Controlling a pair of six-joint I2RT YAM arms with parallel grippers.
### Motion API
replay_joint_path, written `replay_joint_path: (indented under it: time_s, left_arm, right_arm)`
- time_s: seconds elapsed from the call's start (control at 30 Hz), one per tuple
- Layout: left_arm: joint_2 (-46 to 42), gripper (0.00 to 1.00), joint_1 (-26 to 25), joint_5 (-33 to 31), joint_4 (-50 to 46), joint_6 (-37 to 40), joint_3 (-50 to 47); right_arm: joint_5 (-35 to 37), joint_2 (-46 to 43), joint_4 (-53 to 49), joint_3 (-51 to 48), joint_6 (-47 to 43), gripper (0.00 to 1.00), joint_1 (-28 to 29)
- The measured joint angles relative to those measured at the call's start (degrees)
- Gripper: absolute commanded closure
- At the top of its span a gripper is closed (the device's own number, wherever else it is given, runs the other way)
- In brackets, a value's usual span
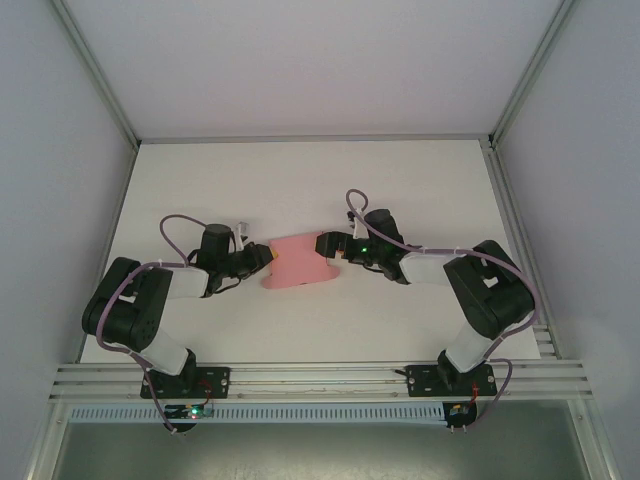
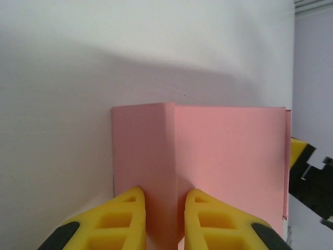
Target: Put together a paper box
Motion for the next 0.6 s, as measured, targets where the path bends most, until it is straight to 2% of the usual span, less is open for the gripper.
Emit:
replay_joint_path:
  time_s: [0.17,0.47,0.57,0.6]
  left_arm:
    - [-0.81,0.96,0.07,0.22,0.37,-0.79,-0.85]
    - [-4.31,0.96,0.42,-1.38,-0.83,-1.05,-2.29]
    - [-5.05,0.95,0.83,-2.21,-0.87,-1.07,-2.43]
    - [-5.29,0.95,1.07,-2.43,-0.87,-1.05,-2.45]
  right_arm:
    - [-5.25,4.74,1.03,2.69,2.56,0.03,-0.09]
    - [-12.22,11.19,12.41,4.35,11.04,0.20,1.05]
    - [-12.59,11.26,14.34,4.35,12.85,0.31,1.01]
    - [-12.68,11.23,14.71,4.35,13.31,0.38,1.01]
